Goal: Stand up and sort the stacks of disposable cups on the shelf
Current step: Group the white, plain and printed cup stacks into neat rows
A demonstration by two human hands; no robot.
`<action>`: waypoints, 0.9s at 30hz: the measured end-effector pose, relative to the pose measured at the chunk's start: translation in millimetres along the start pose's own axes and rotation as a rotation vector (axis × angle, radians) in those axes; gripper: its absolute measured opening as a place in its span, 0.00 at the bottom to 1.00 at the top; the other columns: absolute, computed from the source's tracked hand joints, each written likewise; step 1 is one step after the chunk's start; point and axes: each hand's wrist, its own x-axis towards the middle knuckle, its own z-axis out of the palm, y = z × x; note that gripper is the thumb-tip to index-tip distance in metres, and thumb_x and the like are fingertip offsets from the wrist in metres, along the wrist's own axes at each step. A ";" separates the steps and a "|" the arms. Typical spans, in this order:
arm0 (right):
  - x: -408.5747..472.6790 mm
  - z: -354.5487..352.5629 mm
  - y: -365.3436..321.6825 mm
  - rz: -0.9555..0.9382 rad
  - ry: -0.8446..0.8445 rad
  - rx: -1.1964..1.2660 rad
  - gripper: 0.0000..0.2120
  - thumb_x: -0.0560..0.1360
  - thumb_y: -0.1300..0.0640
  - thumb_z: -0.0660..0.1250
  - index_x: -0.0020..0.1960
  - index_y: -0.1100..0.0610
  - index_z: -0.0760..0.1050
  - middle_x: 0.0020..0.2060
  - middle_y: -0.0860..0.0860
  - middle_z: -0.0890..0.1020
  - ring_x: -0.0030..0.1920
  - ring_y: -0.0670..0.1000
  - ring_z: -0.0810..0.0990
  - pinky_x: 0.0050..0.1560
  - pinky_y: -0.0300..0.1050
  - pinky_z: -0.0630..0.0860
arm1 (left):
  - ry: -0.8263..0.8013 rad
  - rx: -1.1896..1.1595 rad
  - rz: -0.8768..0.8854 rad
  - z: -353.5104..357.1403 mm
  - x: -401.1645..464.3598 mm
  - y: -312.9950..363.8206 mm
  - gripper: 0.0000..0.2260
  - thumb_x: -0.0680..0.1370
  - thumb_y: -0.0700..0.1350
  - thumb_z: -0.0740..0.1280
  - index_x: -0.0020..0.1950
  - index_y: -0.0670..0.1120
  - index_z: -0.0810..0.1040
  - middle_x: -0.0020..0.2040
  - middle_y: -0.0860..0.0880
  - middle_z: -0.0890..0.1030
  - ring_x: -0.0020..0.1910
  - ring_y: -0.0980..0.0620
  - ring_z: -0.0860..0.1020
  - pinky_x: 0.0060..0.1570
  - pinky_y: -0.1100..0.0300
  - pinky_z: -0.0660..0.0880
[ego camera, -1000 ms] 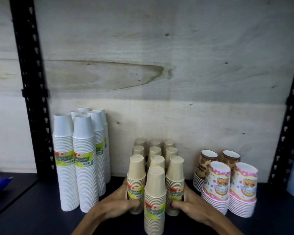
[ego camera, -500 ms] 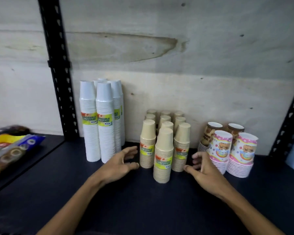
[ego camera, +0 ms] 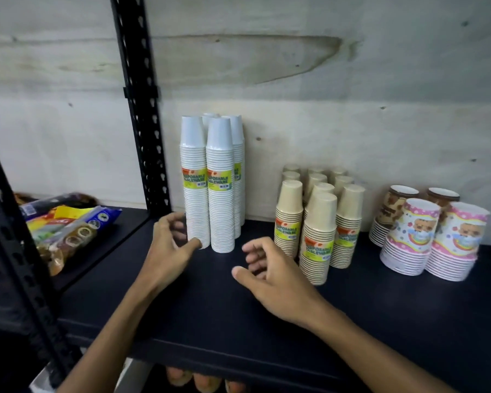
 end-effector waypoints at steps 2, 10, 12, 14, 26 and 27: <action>28.0 14.6 -0.1 0.067 0.023 0.007 0.28 0.73 0.46 0.71 0.69 0.47 0.64 0.62 0.46 0.71 0.60 0.42 0.74 0.63 0.45 0.75 | -0.061 -0.021 -0.060 -4.1 19.6 -4.2 0.42 0.63 0.48 0.70 0.75 0.52 0.57 0.65 0.52 0.65 0.60 0.53 0.71 0.56 0.57 0.70; 113.2 38.2 13.4 0.262 -0.054 0.145 0.59 0.67 0.47 0.73 0.79 0.52 0.31 0.80 0.48 0.47 0.79 0.50 0.52 0.78 0.49 0.54 | -0.505 -0.125 -0.138 -10.6 83.5 -24.9 0.54 0.59 0.41 0.72 0.80 0.53 0.46 0.74 0.58 0.67 0.72 0.60 0.67 0.73 0.53 0.63; 127.6 42.6 16.9 0.256 -0.062 0.199 0.62 0.61 0.45 0.74 0.79 0.47 0.33 0.79 0.47 0.56 0.77 0.49 0.60 0.76 0.52 0.60 | -0.561 -0.133 -0.118 -9.5 87.5 -28.9 0.47 0.62 0.36 0.69 0.77 0.54 0.53 0.67 0.61 0.73 0.63 0.67 0.74 0.64 0.65 0.71; 137.0 46.6 22.1 0.198 -0.047 0.238 0.60 0.56 0.46 0.76 0.77 0.41 0.41 0.74 0.47 0.65 0.72 0.48 0.67 0.73 0.53 0.67 | -0.595 -0.122 -0.106 -7.8 90.9 -31.7 0.43 0.64 0.35 0.69 0.75 0.55 0.55 0.64 0.61 0.75 0.58 0.69 0.76 0.53 0.72 0.74; 147.2 58.7 38.5 0.101 -0.001 0.332 0.52 0.61 0.57 0.73 0.77 0.46 0.47 0.66 0.45 0.74 0.64 0.44 0.76 0.65 0.49 0.75 | -0.659 -0.023 -0.090 1.6 101.8 -31.2 0.28 0.62 0.36 0.66 0.62 0.50 0.74 0.56 0.53 0.84 0.55 0.56 0.81 0.50 0.64 0.77; 147.5 59.2 39.1 0.100 0.004 0.334 0.51 0.61 0.57 0.73 0.76 0.47 0.48 0.65 0.45 0.75 0.64 0.44 0.76 0.65 0.48 0.76 | -0.663 -0.021 -0.087 1.6 101.4 -31.1 0.28 0.62 0.36 0.66 0.62 0.51 0.74 0.56 0.54 0.84 0.54 0.57 0.81 0.50 0.64 0.77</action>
